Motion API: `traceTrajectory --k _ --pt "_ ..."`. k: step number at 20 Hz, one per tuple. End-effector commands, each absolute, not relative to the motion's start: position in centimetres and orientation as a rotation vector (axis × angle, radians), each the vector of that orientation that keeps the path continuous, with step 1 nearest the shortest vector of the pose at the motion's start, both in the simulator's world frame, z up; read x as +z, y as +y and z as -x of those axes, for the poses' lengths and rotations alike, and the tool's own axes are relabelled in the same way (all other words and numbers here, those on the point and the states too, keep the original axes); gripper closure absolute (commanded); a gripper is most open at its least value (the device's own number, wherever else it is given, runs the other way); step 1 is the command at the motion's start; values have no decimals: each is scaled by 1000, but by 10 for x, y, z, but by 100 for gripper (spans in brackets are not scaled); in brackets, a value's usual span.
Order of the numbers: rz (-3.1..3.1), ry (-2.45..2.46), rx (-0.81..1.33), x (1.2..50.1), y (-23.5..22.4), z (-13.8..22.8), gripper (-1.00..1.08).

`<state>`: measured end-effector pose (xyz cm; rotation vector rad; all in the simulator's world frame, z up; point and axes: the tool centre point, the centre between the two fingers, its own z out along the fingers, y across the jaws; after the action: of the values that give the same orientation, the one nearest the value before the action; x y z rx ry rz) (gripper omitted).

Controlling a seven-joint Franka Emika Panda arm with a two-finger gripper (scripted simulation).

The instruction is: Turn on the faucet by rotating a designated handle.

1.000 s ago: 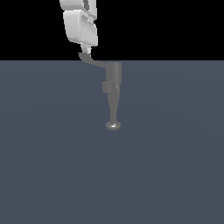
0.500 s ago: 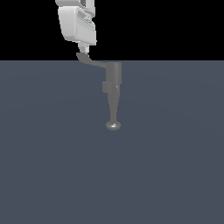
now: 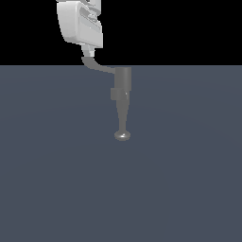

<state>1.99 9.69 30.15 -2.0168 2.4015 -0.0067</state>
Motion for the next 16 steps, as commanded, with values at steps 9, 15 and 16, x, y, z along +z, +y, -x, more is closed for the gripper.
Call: traceTrajectory --k 9,15,16 --pt "2021 2400 -6 301 90 2 108" --pt "2022 2399 -4 301 79 19 108" --pt "2023 2399 -4 301 78 21 108"
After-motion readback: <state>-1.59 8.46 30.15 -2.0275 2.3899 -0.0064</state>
